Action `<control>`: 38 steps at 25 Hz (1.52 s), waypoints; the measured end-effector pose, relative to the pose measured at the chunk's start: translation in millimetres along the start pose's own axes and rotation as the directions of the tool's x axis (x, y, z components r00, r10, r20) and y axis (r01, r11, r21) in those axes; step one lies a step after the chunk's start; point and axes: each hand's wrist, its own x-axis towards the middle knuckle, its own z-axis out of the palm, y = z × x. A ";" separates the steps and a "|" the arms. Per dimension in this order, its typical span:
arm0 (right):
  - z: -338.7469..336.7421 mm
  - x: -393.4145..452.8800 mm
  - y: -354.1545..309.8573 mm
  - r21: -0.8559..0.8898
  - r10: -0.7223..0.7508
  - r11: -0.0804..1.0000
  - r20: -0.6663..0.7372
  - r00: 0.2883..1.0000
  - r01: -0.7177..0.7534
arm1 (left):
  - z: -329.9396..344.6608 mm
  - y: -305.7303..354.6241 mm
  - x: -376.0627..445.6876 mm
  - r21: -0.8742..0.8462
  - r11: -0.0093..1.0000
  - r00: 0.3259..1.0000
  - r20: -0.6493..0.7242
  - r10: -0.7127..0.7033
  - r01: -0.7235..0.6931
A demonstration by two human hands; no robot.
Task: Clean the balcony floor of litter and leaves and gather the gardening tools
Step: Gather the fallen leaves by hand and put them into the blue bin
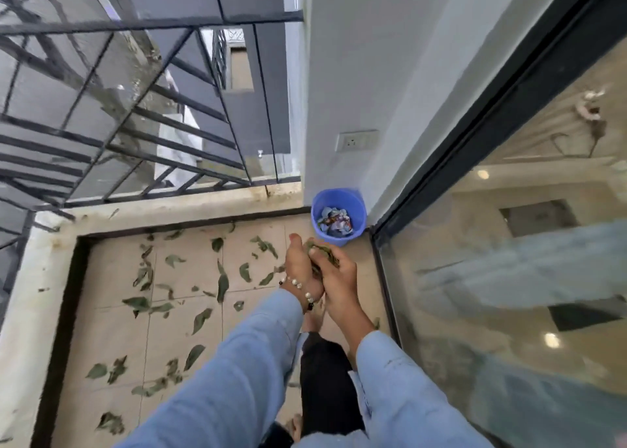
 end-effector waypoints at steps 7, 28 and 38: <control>-12.6 194.6 -33.8 0.186 0.215 0.966 -0.184 0.959 -0.181 | 109.6 58.7 115.2 0.056 0.998 1.000 -0.024 -0.012 0.013; -34.2 380.4 105.8 0.406 0.602 0.785 -0.319 0.732 -0.468 | 53.0 65.3 350.3 0.581 0.790 0.967 -0.249 -0.060 0.198; 4.7 205.0 -28.1 -0.820 0.101 0.571 0.126 0.987 0.046 | 20.1 110.5 129.0 0.997 -0.062 0.922 -0.012 0.387 0.039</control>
